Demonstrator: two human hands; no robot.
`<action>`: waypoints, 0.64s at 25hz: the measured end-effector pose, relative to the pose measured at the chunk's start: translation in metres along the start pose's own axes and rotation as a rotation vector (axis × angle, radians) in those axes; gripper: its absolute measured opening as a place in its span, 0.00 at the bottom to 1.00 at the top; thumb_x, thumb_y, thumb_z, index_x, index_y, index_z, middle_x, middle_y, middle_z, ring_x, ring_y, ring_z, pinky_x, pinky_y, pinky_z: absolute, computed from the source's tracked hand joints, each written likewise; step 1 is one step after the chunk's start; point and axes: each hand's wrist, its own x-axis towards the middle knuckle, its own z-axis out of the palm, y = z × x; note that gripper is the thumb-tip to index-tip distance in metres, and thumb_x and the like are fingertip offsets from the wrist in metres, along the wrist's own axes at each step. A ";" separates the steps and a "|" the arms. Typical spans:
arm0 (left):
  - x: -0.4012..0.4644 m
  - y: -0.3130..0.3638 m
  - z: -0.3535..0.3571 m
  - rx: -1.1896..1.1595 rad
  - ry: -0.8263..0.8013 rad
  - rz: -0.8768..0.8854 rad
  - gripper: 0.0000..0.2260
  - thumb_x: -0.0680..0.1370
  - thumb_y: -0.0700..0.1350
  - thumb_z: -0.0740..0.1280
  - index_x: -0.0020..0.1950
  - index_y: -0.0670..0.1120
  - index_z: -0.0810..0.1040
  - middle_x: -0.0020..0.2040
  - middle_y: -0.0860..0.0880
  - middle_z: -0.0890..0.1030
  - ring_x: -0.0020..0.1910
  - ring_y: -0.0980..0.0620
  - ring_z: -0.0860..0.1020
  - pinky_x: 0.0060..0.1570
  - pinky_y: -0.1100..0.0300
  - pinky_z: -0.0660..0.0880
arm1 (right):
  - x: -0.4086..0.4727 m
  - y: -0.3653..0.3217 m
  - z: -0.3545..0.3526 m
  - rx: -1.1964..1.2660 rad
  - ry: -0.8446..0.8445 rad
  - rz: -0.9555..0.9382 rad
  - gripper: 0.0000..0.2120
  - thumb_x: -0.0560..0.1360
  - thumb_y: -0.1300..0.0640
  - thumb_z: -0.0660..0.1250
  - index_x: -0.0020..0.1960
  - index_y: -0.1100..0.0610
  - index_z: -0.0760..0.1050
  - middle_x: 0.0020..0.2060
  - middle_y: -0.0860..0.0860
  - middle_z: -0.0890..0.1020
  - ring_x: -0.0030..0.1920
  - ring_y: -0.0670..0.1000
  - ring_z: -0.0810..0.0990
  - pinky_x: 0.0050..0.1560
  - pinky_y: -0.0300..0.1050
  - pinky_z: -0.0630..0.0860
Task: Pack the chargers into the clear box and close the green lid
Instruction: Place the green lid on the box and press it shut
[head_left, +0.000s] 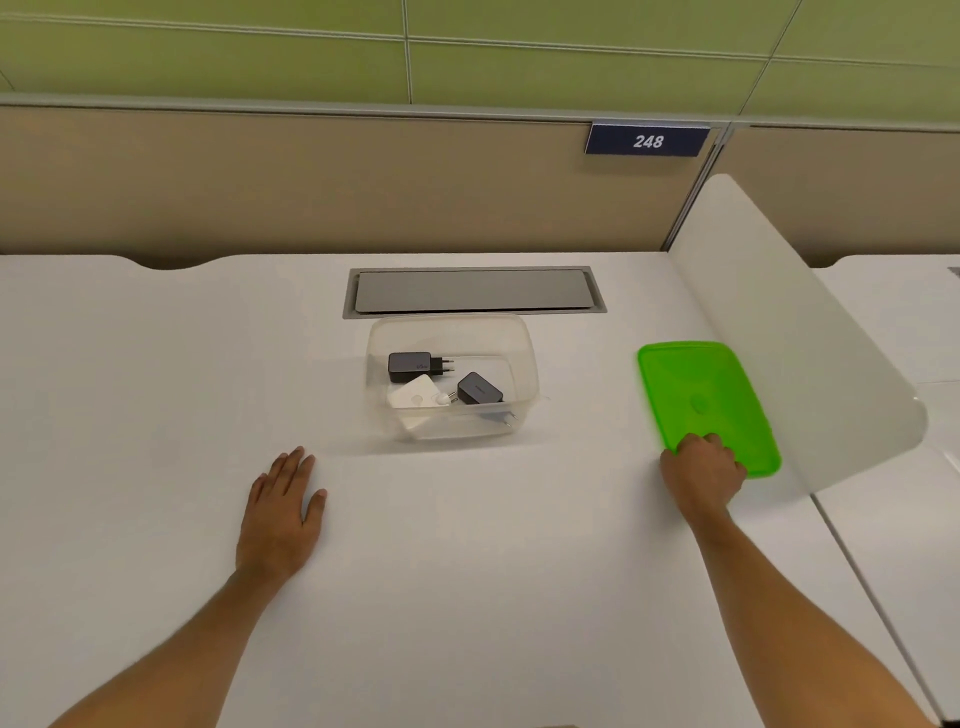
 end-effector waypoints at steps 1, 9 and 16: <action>0.000 0.000 0.000 0.009 -0.004 -0.001 0.27 0.76 0.55 0.51 0.74 0.45 0.63 0.76 0.48 0.62 0.75 0.50 0.57 0.74 0.52 0.51 | 0.000 0.000 0.001 0.001 0.024 -0.014 0.10 0.70 0.60 0.65 0.48 0.63 0.80 0.48 0.61 0.79 0.52 0.62 0.77 0.53 0.52 0.69; 0.001 0.002 -0.002 0.070 -0.031 0.019 0.29 0.76 0.55 0.47 0.74 0.43 0.62 0.76 0.46 0.61 0.75 0.48 0.57 0.73 0.50 0.51 | 0.014 -0.014 -0.014 0.251 0.305 0.024 0.09 0.75 0.62 0.62 0.50 0.67 0.76 0.48 0.64 0.80 0.50 0.65 0.77 0.52 0.56 0.68; 0.018 0.019 -0.012 -0.053 -0.029 -0.047 0.24 0.80 0.46 0.60 0.74 0.41 0.61 0.76 0.44 0.62 0.76 0.47 0.55 0.75 0.48 0.51 | 0.037 -0.049 -0.073 0.603 0.519 0.099 0.10 0.78 0.59 0.57 0.53 0.62 0.74 0.51 0.62 0.79 0.51 0.65 0.76 0.51 0.57 0.69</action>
